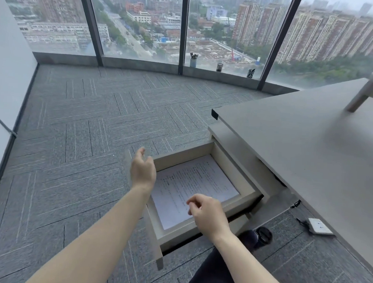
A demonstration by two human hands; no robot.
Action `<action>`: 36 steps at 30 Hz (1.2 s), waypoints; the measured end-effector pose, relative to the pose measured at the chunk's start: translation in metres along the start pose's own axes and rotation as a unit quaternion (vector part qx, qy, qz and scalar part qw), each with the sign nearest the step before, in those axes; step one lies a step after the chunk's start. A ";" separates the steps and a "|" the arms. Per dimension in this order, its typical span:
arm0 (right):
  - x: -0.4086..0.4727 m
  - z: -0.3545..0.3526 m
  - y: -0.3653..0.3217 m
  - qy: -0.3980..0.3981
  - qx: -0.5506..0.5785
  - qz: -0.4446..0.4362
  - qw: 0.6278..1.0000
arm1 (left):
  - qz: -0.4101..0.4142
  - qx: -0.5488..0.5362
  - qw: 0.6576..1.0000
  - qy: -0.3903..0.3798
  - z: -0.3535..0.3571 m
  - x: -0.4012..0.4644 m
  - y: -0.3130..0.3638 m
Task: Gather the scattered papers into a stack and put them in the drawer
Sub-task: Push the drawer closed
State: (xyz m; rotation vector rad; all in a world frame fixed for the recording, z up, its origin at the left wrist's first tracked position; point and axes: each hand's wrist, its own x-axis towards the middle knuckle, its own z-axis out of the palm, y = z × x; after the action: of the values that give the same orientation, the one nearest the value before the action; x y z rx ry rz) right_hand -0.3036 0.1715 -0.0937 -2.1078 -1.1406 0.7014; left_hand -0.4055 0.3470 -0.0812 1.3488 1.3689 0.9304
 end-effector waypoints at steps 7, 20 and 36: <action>-0.039 0.028 -0.008 -0.003 -0.014 -0.028 0.999 | -0.062 0.009 0.997 0.047 -0.053 -0.012 -0.031; -0.089 0.065 -0.016 -0.035 -0.118 -0.087 0.989 | -0.253 -0.136 0.956 -0.057 -0.062 -0.062 -0.089; -0.088 0.060 0.012 0.057 -0.148 -0.080 0.984 | -0.254 -0.159 0.949 -0.099 -0.024 -0.071 -0.073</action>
State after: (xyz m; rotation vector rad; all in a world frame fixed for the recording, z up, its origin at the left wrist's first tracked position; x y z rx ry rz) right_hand -0.3817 0.1068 -0.1286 -2.2317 -1.4011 0.3478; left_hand -0.4533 0.2720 -0.1373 0.7665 1.2582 0.6117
